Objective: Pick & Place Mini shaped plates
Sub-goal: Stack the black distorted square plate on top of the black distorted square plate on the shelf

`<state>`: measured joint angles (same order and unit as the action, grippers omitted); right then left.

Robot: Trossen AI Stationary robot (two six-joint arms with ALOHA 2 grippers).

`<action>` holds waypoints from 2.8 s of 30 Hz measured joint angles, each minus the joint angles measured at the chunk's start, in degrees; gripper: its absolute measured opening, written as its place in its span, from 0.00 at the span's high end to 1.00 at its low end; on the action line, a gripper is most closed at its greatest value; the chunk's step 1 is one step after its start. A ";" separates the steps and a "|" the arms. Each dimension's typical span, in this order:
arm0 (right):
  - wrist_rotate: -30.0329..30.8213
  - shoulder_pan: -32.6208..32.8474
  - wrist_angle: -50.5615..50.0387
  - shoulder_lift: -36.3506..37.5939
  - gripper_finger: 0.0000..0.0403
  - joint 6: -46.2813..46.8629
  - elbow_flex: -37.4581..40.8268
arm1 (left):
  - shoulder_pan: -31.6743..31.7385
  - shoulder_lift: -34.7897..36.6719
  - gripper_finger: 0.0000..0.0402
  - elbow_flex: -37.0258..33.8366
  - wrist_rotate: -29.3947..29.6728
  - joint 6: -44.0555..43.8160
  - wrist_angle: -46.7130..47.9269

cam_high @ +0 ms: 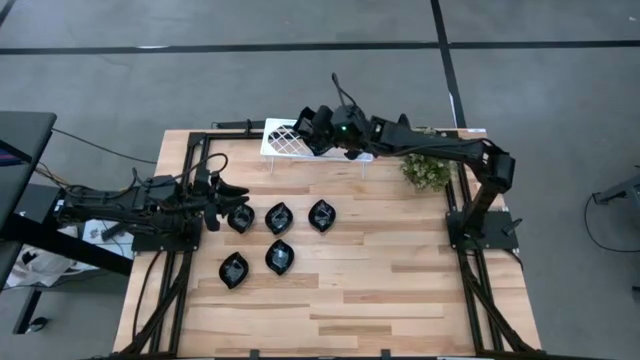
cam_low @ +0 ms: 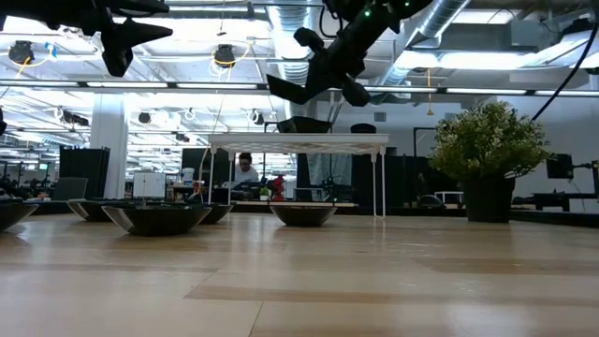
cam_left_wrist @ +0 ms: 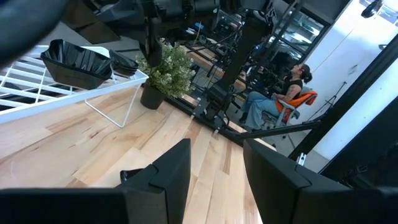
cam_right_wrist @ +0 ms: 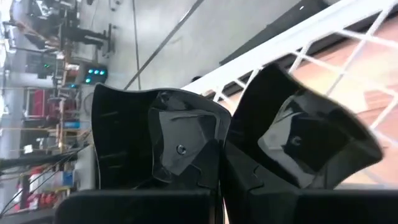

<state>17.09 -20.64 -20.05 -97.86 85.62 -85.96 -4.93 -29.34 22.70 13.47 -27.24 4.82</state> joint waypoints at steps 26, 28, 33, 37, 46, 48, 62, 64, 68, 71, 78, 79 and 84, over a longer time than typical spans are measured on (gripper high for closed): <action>1.20 0.07 -11.01 0.27 1.00 9.65 0.03 | 0.00 0.00 0.63 0.00 0.02 0.02 -1.99; 1.35 0.35 -10.99 0.10 1.00 10.67 0.03 | 0.00 0.00 0.63 0.00 0.02 0.02 -2.15; 1.29 0.39 -10.64 0.04 1.00 12.00 0.03 | 0.00 0.00 0.63 0.00 0.02 0.02 -2.32; 0.96 0.33 -10.66 0.04 0.98 11.98 0.03 | 0.00 0.00 0.63 0.00 0.00 0.00 -2.34; 1.17 0.36 -10.57 0.04 0.98 11.96 0.03 | 0.00 0.00 0.63 0.00 0.02 0.00 -2.69; 1.31 0.24 -9.99 0.04 0.98 11.96 0.03 | 0.00 0.00 0.63 0.00 0.00 0.00 -2.70; 5.93 0.71 -8.32 0.04 0.97 19.30 0.03 | 0.00 0.00 0.63 0.00 0.25 0.00 -2.78; 5.92 0.73 -7.94 0.04 0.97 19.62 0.03 | 0.00 0.00 0.63 0.00 0.26 0.00 -2.80; 5.65 1.18 -9.05 0.04 0.97 20.87 0.03 | -0.02 0.00 0.63 0.00 1.15 0.02 -2.82; 5.61 1.51 -11.96 0.04 0.97 23.43 0.03 | 0.00 0.00 0.63 0.00 1.81 0.00 -2.94; 5.01 1.65 -13.75 0.04 0.97 23.96 0.03 | 0.00 -0.01 0.63 0.00 1.98 0.00 -3.19; 5.02 1.65 -13.69 0.04 0.97 23.96 0.03 | 0.00 0.00 0.63 0.00 1.98 0.00 -3.21; 5.02 1.87 -13.77 0.04 0.97 23.63 0.03 | 0.00 0.00 0.63 0.00 1.97 0.00 -3.41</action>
<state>22.11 -18.76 -33.82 -97.82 109.25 -85.93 -4.93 -29.34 22.70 15.44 -27.24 1.41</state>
